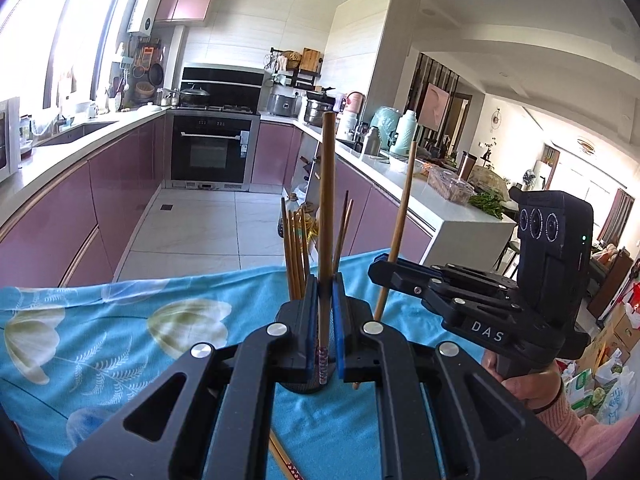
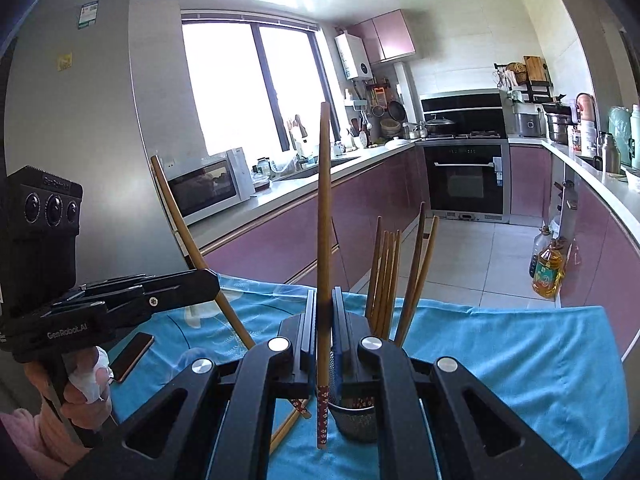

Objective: Organize utensils

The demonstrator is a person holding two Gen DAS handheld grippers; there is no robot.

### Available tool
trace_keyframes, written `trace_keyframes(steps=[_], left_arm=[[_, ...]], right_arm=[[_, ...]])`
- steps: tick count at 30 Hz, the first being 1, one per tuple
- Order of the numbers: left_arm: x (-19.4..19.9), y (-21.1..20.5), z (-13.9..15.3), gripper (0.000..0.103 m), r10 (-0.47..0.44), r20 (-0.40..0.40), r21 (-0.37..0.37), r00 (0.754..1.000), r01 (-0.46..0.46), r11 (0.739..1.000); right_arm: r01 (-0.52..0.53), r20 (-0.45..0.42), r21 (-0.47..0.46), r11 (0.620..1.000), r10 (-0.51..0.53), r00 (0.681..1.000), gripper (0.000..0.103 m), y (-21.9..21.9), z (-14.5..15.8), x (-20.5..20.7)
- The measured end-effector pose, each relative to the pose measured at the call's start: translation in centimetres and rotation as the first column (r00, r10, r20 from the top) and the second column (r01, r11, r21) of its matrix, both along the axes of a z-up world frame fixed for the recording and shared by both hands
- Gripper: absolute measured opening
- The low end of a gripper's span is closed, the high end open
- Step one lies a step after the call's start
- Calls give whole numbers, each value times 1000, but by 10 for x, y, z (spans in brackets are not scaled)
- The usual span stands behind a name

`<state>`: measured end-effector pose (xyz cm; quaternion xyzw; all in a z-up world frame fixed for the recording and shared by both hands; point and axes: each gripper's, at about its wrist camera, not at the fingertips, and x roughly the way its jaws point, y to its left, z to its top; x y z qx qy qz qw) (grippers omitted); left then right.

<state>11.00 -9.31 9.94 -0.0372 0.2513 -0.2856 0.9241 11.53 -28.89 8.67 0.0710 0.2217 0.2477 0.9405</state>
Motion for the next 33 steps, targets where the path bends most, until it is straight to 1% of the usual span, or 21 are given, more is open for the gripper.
trace_keyframes(steps=[6,14,33], left_arm=[[1,-5,12,8,-3,26,2,1000,3,1000],[1,-10,13,8,14,47,13,999,-14,1000],[16,-25,3,8,36,19,61,999,-37,997]], right_arm=[[10,14,11,1000,-10,1000,6,-2,7,7],[31,14,25,999,-31,999,6,-7,9,18],[74,12,2,997,-74,997,6,-1,5,33]])
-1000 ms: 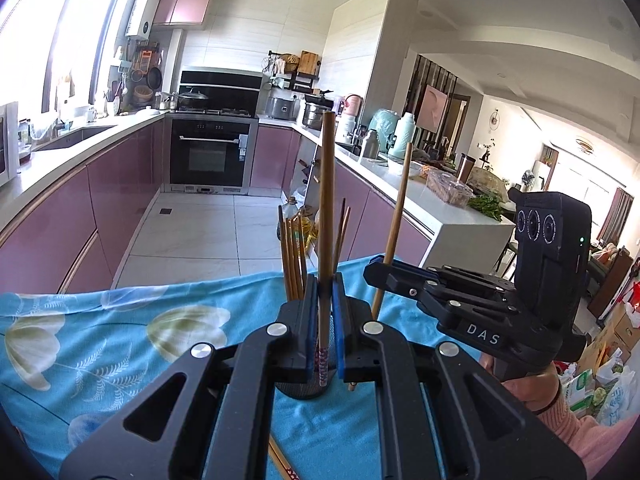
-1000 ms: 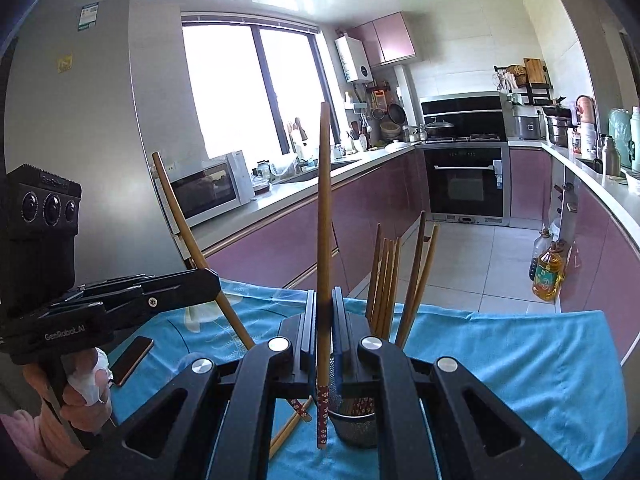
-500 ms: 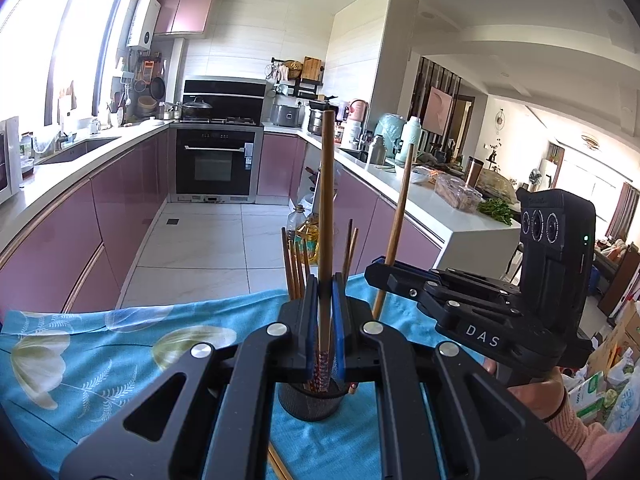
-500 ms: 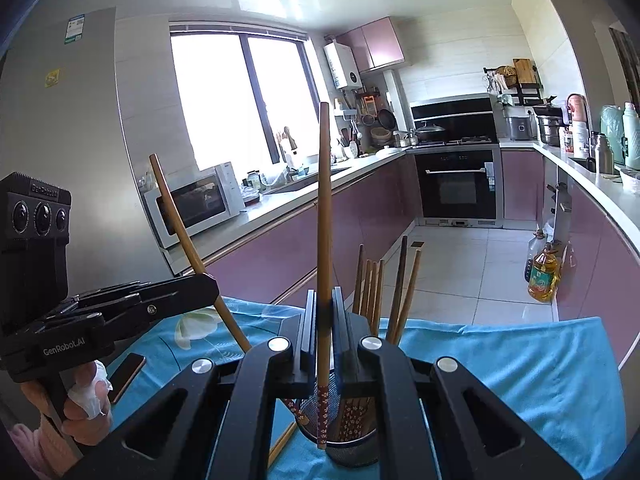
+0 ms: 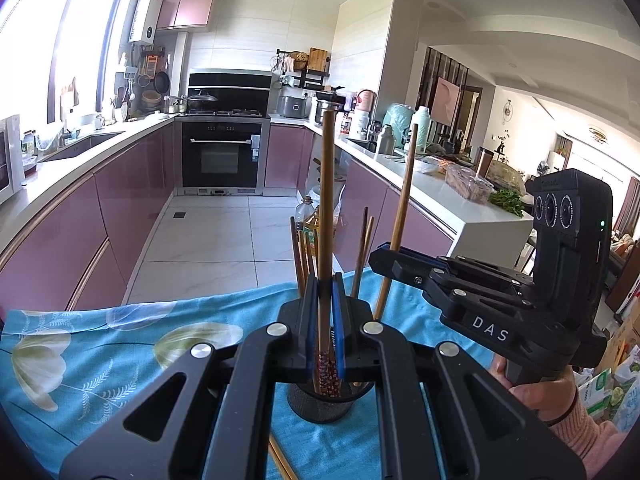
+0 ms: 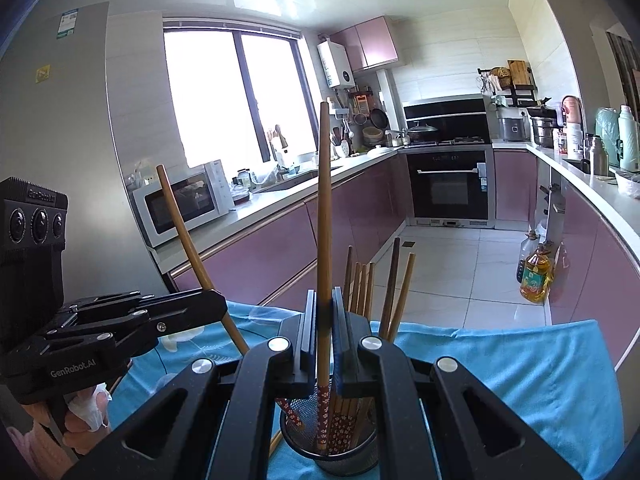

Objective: Organize utensils

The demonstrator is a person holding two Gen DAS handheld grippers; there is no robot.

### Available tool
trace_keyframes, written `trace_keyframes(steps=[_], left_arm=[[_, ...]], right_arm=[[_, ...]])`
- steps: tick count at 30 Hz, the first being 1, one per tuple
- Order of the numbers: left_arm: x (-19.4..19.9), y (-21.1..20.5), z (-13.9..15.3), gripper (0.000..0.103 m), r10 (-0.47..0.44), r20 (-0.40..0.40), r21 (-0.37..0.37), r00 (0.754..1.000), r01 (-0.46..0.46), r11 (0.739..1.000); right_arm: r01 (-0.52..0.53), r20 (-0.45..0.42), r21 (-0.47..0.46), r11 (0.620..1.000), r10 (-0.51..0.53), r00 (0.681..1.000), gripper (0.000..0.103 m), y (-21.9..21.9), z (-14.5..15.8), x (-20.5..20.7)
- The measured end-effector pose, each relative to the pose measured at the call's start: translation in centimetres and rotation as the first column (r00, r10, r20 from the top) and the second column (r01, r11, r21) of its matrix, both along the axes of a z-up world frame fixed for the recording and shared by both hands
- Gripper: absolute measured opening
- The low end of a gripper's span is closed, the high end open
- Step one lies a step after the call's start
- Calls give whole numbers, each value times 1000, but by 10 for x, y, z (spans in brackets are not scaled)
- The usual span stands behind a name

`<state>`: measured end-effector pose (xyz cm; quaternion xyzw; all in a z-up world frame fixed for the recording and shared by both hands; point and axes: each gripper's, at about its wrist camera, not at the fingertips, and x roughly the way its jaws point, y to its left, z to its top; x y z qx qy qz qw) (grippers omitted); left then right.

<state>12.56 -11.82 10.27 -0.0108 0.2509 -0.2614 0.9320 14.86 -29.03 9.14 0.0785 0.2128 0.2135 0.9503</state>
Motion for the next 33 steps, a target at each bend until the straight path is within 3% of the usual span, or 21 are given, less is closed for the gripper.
trace_keyframes(steps=[18,33], left_arm=[[21,-9,-5,8,14,-30,38,999,-13,999],[35,-14,-25,8,-2,-77,72,997,8,997]], right_arm=[[15,-24,-17,1000,-15,1000,6,5,-10,9],[18,-63,-39,999,-21,998,6,6,-25,14]])
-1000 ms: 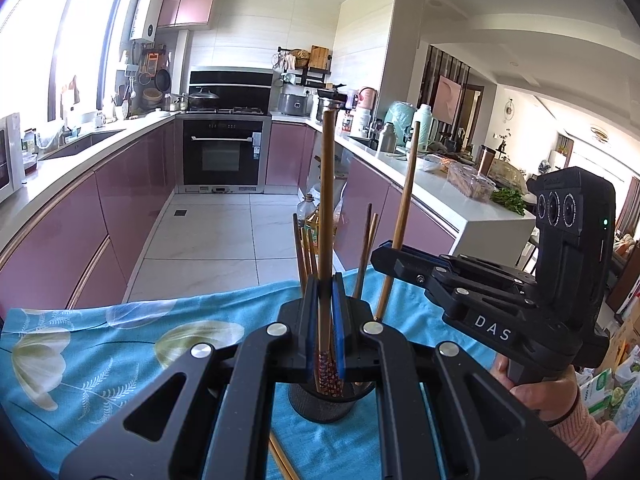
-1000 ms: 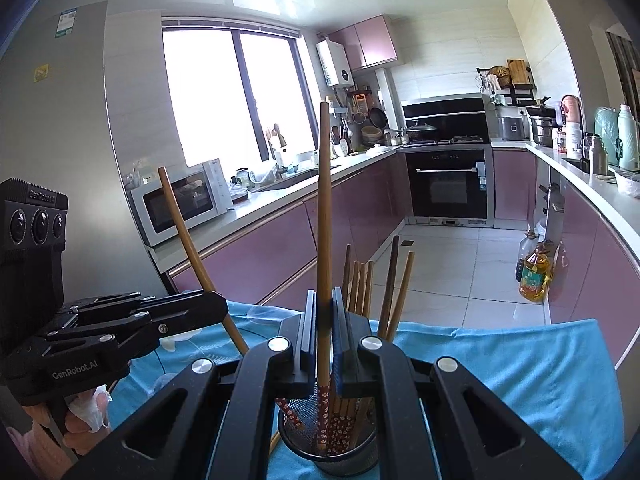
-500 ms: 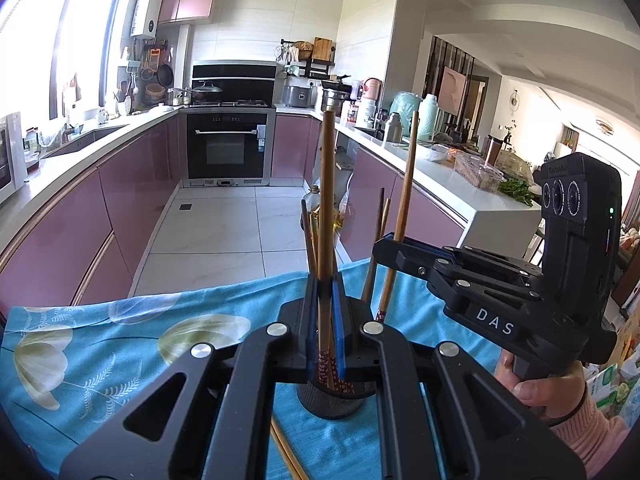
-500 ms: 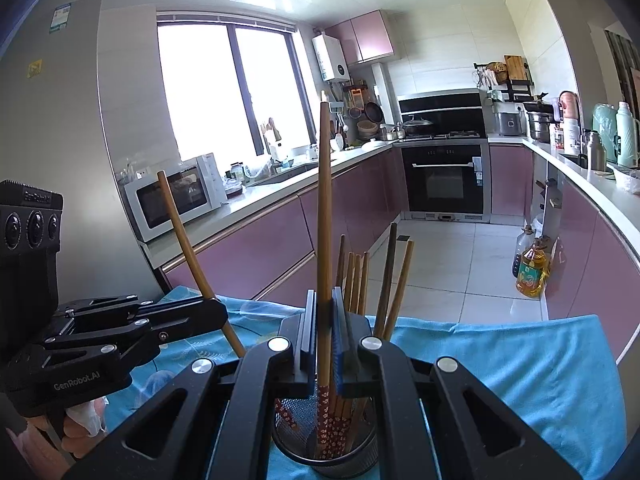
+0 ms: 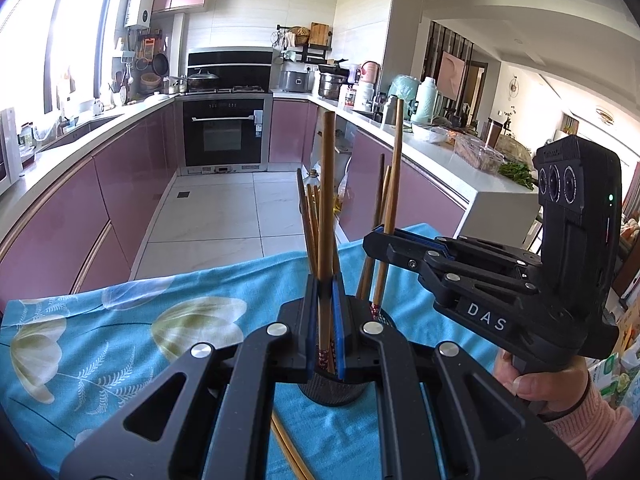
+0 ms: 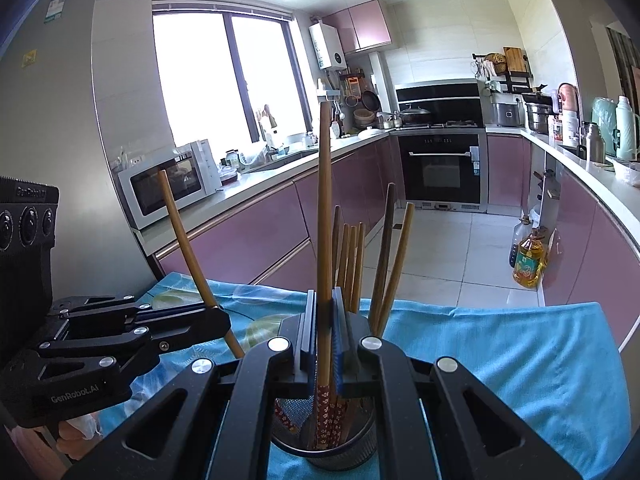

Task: Organize utensils
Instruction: 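Open both tools to release the chopsticks into the mesh cup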

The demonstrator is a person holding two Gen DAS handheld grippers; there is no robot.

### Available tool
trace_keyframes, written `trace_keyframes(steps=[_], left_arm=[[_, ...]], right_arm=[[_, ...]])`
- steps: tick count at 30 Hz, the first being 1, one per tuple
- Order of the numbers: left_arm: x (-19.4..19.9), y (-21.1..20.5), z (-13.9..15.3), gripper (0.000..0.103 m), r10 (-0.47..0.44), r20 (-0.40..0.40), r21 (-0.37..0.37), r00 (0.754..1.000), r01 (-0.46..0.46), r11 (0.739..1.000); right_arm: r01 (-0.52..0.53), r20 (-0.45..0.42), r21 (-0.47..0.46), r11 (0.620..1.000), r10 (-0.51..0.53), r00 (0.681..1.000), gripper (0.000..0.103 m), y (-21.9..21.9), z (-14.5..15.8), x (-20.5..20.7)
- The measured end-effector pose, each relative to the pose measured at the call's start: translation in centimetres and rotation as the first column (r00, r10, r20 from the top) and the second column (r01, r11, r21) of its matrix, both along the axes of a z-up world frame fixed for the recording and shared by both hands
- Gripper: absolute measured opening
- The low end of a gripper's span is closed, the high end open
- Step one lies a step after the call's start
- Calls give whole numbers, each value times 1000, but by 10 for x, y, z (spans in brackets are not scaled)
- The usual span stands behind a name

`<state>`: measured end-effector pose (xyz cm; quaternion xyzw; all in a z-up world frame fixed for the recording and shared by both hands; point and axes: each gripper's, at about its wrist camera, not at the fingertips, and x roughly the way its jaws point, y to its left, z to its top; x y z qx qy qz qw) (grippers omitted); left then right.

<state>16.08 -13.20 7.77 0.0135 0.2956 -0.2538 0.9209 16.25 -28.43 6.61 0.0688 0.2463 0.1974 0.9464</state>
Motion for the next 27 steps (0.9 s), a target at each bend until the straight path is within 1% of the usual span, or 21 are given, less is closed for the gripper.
trace_keyframes(steps=[9,20,27], left_arm=[[4,1,-16,8,1,-31,19,1000,0,1000],[13,-2,-31,8,-21,-73,46,997,24,999],[23,-5,-42,8,-27,-102,45,994,32,998]], right_arm=[[4,-26,-3,1000,-4,1000,6,-3,-11,4],[2,-70,-16,1000,-3,998,6,-1,-23,9],[22,-78,-25,999,-24,997,7,-2,-25,9]])
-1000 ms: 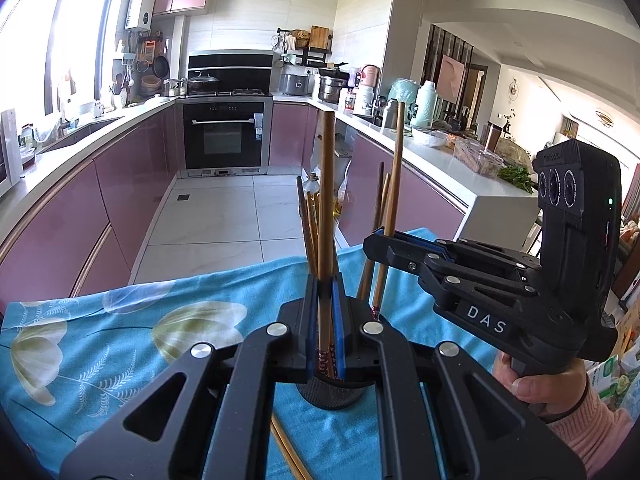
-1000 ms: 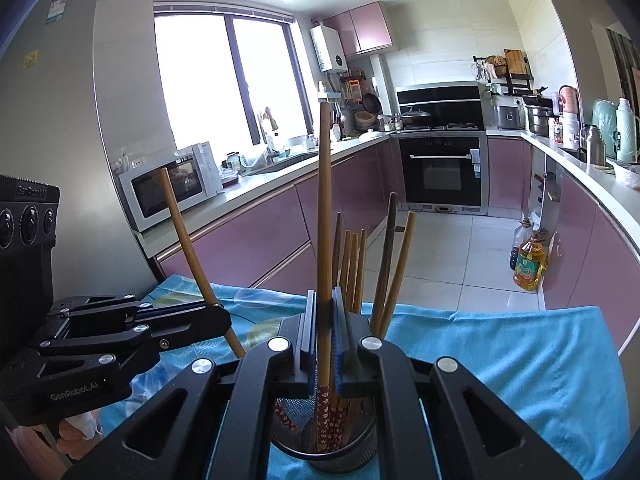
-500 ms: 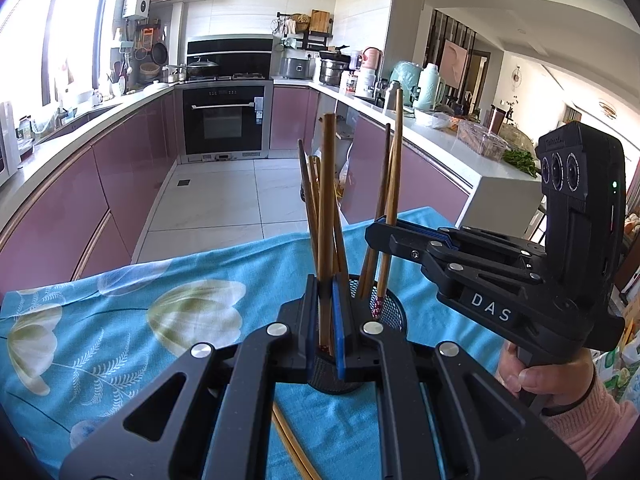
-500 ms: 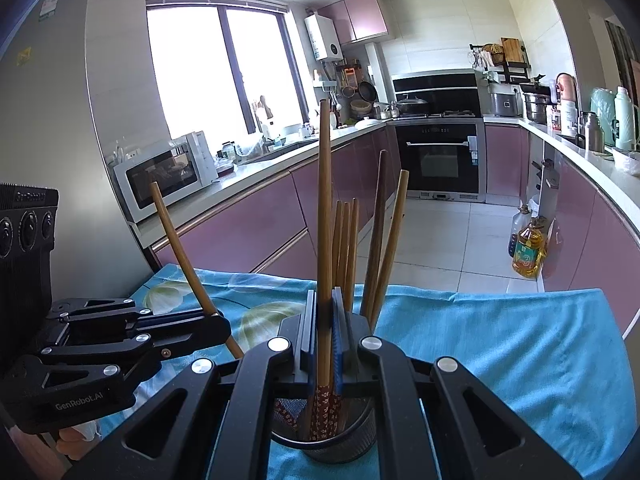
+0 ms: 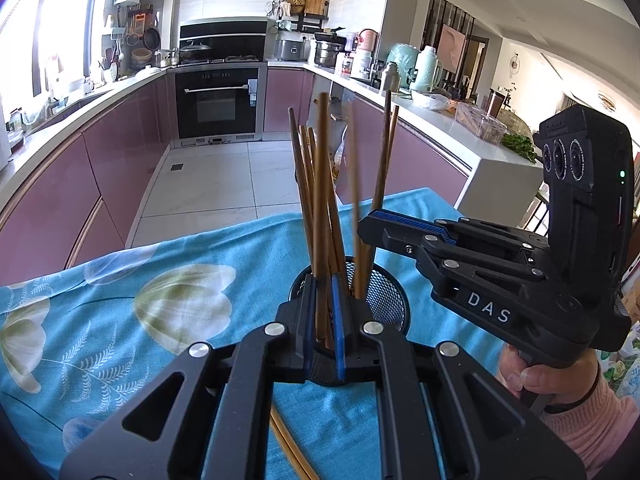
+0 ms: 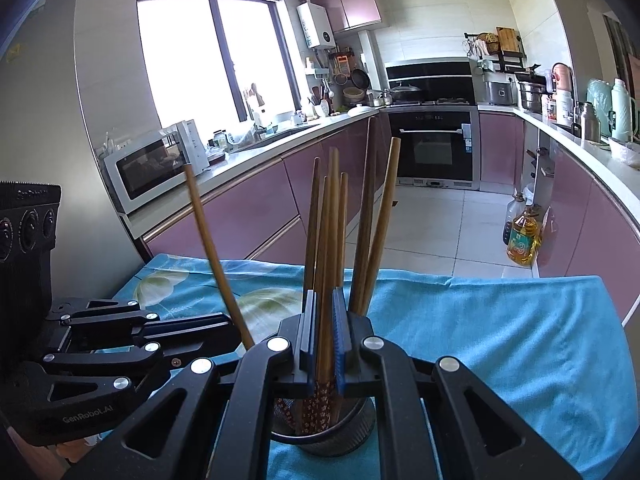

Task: Organize utensils
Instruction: 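Open both tools to release the chopsticks into the mesh cup, then move both open tools back over the chopsticks lying on the cloth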

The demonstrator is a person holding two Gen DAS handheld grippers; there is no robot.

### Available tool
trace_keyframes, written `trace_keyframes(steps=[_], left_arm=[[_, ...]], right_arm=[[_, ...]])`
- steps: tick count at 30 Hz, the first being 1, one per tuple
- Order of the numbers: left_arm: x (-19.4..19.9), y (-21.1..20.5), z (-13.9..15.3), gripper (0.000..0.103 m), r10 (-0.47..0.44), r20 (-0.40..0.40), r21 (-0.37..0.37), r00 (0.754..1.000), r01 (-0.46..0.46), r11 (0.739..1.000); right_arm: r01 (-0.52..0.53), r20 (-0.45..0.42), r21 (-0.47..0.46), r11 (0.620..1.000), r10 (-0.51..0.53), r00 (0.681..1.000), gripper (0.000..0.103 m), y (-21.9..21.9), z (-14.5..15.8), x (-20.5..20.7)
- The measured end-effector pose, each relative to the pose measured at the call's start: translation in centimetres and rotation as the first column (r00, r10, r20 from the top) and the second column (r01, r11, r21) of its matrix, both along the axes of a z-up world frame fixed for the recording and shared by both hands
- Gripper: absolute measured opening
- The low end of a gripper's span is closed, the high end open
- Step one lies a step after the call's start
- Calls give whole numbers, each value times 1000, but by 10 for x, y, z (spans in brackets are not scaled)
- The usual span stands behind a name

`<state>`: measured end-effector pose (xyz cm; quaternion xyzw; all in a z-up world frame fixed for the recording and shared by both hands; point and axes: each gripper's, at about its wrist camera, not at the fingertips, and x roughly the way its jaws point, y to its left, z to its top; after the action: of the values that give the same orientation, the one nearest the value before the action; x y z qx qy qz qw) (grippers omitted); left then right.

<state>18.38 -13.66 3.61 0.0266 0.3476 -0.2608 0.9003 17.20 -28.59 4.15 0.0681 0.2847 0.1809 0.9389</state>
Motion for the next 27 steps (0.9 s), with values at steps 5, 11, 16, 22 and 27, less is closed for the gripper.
trace_keyframes(steps=[5,11,16,22,27], left_arm=[[5,2,-4,8,6,-8,-6,1000,-6,1000],[-3,9,-6,16,18,13,-16,1000,-18,1000],[-22,23,-3,35,70,70,-8,995,-70,998],[-43,54,-9,45,137,89,-14,987,-136,991],[-58,78,-31,45,179,44,3,983,-179,984]], right_arm=[[-2,3,2,1000,2,1000,7,0,0,-3],[-14,9,5,1000,13,1000,17,0,1,-11],[-40,26,7,999,40,999,31,2,4,-27],[-136,7,-21,990,136,991,47,16,-6,-54],[-241,-75,-66,968,236,969,51,38,-34,-75]])
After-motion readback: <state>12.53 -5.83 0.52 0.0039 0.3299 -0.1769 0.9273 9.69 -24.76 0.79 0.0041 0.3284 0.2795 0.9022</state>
